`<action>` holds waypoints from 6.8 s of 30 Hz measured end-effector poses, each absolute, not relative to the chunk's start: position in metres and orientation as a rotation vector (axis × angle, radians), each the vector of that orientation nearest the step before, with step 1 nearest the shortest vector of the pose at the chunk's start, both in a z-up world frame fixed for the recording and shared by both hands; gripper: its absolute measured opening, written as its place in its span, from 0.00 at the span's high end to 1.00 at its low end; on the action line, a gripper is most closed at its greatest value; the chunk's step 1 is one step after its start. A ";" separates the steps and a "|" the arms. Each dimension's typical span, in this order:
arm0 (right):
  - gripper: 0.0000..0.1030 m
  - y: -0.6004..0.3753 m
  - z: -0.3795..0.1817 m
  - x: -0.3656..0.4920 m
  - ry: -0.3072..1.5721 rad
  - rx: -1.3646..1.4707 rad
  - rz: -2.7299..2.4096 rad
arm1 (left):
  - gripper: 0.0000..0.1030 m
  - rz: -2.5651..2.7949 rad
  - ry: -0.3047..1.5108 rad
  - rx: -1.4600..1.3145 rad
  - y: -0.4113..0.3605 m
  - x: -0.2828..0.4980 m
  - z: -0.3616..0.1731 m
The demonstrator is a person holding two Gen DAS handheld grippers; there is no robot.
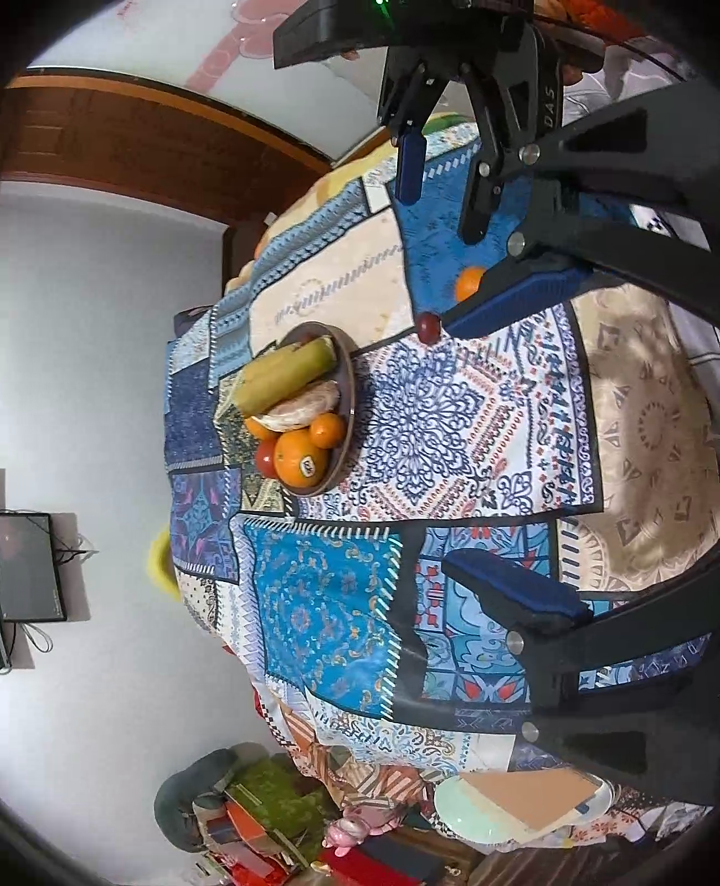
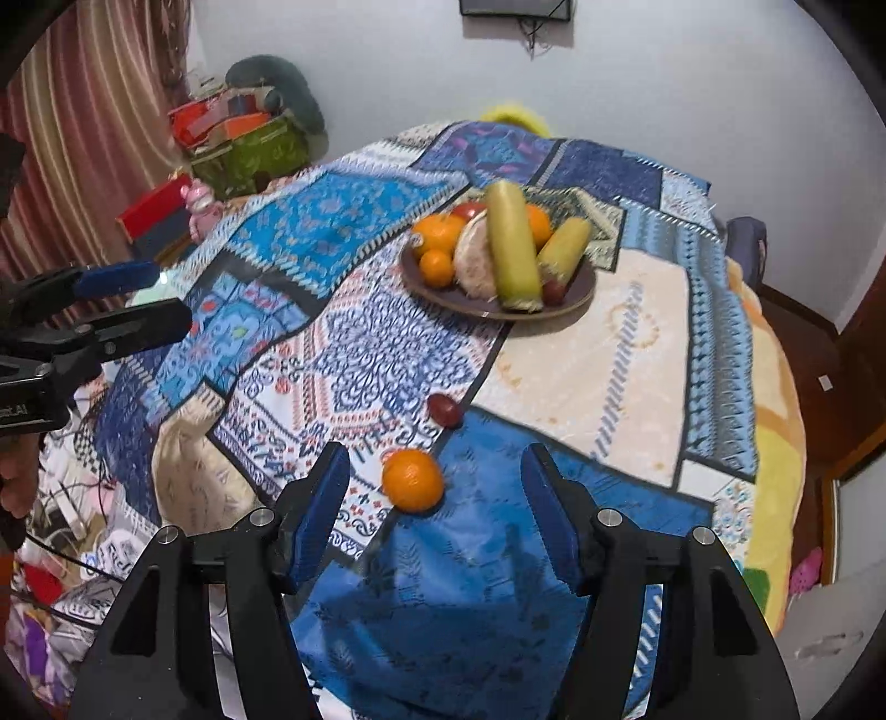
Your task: Organize fruits
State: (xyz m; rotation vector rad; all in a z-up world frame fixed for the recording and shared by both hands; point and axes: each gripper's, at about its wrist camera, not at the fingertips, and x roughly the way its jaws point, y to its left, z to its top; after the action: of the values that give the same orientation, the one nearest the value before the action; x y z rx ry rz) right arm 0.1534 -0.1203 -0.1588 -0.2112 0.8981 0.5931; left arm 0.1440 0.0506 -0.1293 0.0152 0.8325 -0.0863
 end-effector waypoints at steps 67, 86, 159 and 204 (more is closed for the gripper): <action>0.68 -0.184 -0.182 0.218 0.911 -0.093 0.547 | 0.71 -0.285 1.087 0.039 -0.036 0.257 -0.236; 0.68 -0.147 -0.162 0.263 0.823 -0.085 0.589 | 0.71 -0.184 0.960 -0.077 0.021 0.302 -0.195; 0.54 -0.132 -0.130 0.316 0.698 -0.033 0.531 | 0.44 0.016 0.627 -0.082 0.074 0.264 -0.110; 0.00 -0.183 0.034 0.060 0.126 0.018 0.399 | 0.02 -0.025 0.127 -0.021 0.020 0.032 0.046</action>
State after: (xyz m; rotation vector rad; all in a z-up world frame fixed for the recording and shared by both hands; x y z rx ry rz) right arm 0.0597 -0.1830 0.0337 0.0176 0.1259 0.3989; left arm 0.0319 0.0196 0.0457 -0.0208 0.1269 -0.0252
